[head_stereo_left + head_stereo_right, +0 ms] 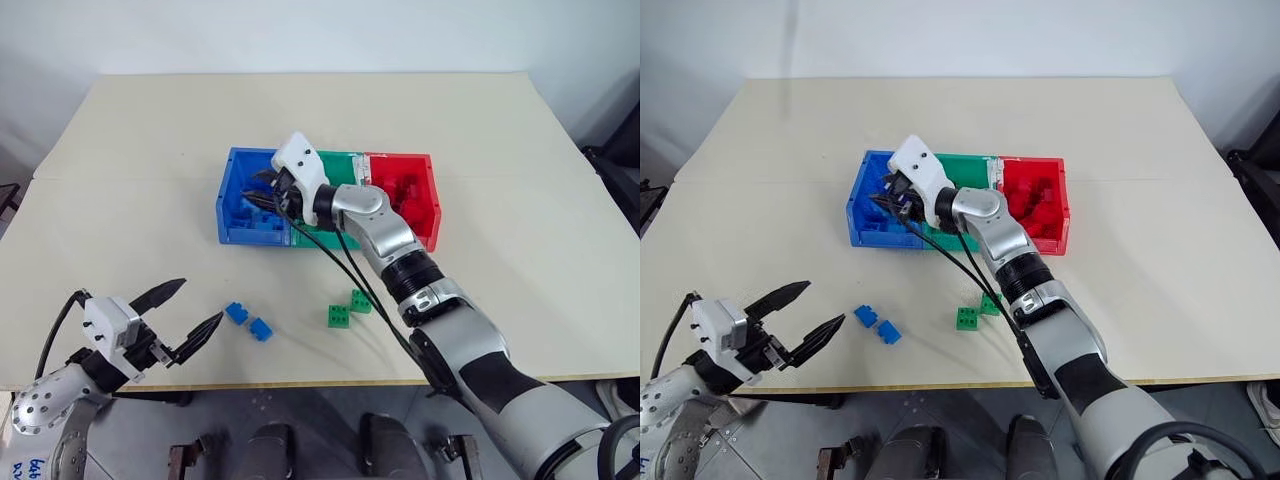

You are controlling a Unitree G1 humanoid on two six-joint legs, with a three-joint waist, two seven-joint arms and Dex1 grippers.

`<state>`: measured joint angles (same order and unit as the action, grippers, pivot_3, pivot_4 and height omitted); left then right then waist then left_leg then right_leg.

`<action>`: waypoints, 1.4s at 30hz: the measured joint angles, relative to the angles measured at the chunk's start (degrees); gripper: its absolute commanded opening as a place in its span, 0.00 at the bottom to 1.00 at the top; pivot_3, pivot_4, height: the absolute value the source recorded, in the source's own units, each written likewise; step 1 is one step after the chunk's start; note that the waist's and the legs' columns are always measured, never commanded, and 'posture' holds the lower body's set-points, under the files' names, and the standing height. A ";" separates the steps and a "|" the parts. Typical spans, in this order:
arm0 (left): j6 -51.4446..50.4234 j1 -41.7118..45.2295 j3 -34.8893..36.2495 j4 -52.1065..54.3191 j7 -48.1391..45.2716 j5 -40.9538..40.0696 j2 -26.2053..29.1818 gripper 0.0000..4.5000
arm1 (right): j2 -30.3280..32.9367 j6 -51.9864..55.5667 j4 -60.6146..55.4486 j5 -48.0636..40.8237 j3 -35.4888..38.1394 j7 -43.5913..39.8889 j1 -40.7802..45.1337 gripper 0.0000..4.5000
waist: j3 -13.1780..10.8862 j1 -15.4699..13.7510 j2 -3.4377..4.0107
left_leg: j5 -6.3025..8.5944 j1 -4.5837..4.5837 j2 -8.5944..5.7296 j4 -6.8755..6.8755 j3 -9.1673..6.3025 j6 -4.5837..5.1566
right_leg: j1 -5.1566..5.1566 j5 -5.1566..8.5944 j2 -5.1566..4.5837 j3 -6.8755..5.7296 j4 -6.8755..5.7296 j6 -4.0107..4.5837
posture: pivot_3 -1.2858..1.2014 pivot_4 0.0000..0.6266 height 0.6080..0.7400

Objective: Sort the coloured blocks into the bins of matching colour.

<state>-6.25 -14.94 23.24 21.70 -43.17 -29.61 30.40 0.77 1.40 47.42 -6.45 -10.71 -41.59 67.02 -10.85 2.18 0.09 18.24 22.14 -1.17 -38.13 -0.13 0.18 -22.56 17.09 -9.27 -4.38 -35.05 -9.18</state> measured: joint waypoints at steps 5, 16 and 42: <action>-0.83 5.01 -2.45 -0.32 -0.87 0.14 1.81 1.00 | 4.32 -1.42 -4.85 -0.73 0.05 -7.17 -2.44 0.99 | 0.00 -0.17 0.00 | 0.00 0.01 -0.01 -0.01 0.02 0.01 | 0.00 0.00 0.00 0.01 0.01 0.00 | 0.52 0.24 1.00; -3.50 16.27 -11.82 -5.12 -7.89 0.95 5.67 1.00 | 28.66 -2.11 -38.17 -13.84 7.72 -30.25 -35.12 0.99 | 0.01 -0.53 -0.03 | 0.05 0.01 0.04 -0.02 0.64 0.08 | 0.08 -0.01 0.00 -0.08 0.21 -0.02 | 0.52 0.24 1.00; 3.57 19.86 -13.82 -18.31 -19.39 2.68 8.25 1.00 | 37.96 9.75 -46.65 -13.07 5.04 -28.48 -45.15 0.99 | 0.00 -2.15 -0.05 | 0.12 0.02 0.17 -0.65 0.70 0.15 | 0.18 -0.07 -0.01 -0.04 0.11 -0.13 | 0.52 0.24 1.00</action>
<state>-2.68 4.91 9.43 3.39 -62.56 -26.94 38.65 38.74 11.15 0.77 -19.52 -5.67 -70.07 21.87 -10.85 0.03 0.04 18.36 22.16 -1.00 -38.78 0.56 0.33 -22.39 17.02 -9.28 -4.42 -34.94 -9.31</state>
